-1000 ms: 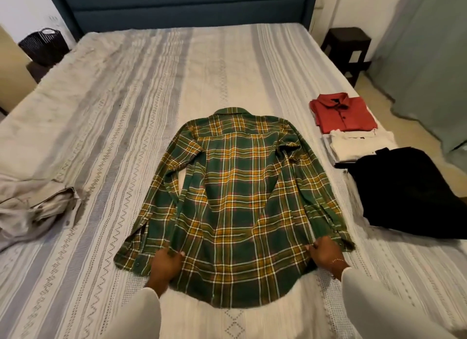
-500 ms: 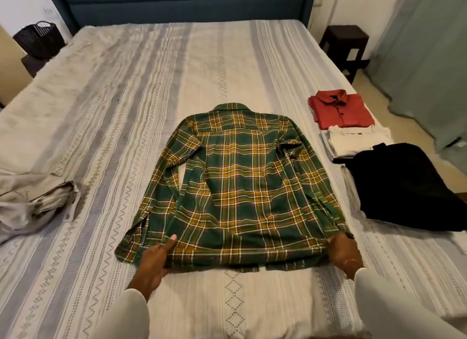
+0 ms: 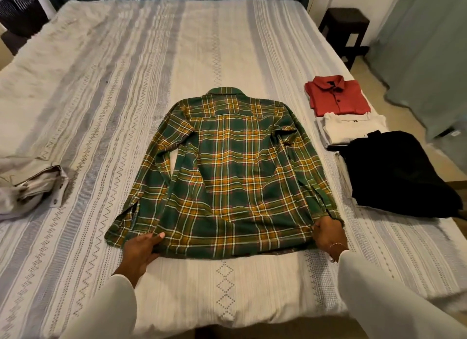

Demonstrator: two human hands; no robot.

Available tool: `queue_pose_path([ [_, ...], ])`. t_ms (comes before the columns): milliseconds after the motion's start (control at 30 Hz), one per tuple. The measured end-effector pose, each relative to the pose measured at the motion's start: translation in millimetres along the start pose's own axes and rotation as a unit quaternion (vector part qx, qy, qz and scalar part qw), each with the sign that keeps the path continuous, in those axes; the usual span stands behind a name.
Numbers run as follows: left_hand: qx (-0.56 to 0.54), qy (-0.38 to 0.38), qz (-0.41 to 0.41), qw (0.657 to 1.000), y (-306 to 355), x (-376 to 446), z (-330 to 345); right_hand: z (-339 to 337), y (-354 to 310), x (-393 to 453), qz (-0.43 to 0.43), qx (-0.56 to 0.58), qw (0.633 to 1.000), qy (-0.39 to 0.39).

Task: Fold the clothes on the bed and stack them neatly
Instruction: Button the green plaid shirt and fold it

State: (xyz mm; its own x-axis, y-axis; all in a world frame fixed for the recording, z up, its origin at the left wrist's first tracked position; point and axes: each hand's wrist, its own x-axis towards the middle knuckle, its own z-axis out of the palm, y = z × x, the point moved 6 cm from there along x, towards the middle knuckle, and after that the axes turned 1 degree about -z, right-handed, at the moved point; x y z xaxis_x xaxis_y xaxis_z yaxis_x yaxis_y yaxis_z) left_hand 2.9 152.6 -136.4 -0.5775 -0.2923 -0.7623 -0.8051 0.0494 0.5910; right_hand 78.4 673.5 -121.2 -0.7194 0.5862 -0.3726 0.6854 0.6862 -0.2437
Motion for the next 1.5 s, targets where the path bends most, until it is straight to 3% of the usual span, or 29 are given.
queue_pose_path([
  [167, -0.055, -0.016, -0.009, 0.998, 0.4, 2.1, -3.6, -10.1, 31.2, 8.8, 0.021, 0.008, 1.0, 0.005],
  [300, -0.046, 0.06, -0.007, 0.997, -2.7, -6.5, 5.3, 7.6, 42.3, 8.1, 0.072, 0.078, 0.994, 0.0],
  [467, -0.06, 0.075, -0.018, 0.995, -8.7, -14.3, 10.2, 10.8, 44.5, -19.4, 0.153, 0.192, 0.967, 0.066],
  [567, -0.003, 0.119, 0.016, 0.993, -11.5, -30.6, 11.3, 5.8, 33.8, -52.6, 0.188, 0.258, 0.94, 0.12],
  [667, 0.016, 0.181, -0.012, 0.983, -24.7, -61.3, 19.6, 23.8, 11.4, -83.0, 0.169, 0.295, 0.94, 0.042],
  [800, 0.041, 0.096, -0.033, 0.994, -41.3, -77.8, 59.6, 66.3, -23.0, -106.0, 0.178, 0.443, 0.873, -0.096],
  [967, -0.12, -0.032, -0.143, 0.982, -38.8, -81.9, 96.3, 70.4, -63.3, -106.1, 0.18, 0.623, 0.739, -0.182],
  [1067, -0.159, -0.114, -0.187, 0.963, -29.0, -89.5, 112.3, 60.3, -78.0, -103.9, 0.137, 0.656, 0.71, -0.217],
  [1133, -0.187, -0.162, -0.15, 0.957, -21.1, -90.6, 120.4, 55.3, -84.8, -100.2, 0.068, 0.635, 0.737, -0.222],
  [1200, -0.139, -0.173, -0.024, 0.975, -15.8, -85.7, 120.1, 50.9, -86.7, -95.7, -0.064, 0.484, 0.853, -0.187],
  [1233, -0.047, -0.172, 0.071, 0.981, -14.7, -83.5, 119.3, 52.6, -86.5, -93.7, -0.145, 0.351, 0.911, -0.16],
  [1267, 0.073, -0.174, 0.169, 0.967, -15.7, -85.3, 120.6, 58.7, -85.4, -93.1, -0.21, 0.208, 0.946, -0.131],
  [1333, 0.298, -0.193, 0.293, 0.888, -26.5, -92.0, 132.5, 69.2, -85.3, -97.1, -0.29, -0.004, 0.954, -0.071],
  [1433, 0.52, -0.14, 0.431, 0.725, -35.7, -103.2, 152.8, 75.7, -89.5, -107.2, -0.354, -0.119, 0.927, 0.01],
  [1500, 0.57, -0.096, 0.491, 0.652, -35.9, -110.0, 165.2, 75.9, -91.4, -108.9, -0.369, -0.142, 0.916, 0.062],
])
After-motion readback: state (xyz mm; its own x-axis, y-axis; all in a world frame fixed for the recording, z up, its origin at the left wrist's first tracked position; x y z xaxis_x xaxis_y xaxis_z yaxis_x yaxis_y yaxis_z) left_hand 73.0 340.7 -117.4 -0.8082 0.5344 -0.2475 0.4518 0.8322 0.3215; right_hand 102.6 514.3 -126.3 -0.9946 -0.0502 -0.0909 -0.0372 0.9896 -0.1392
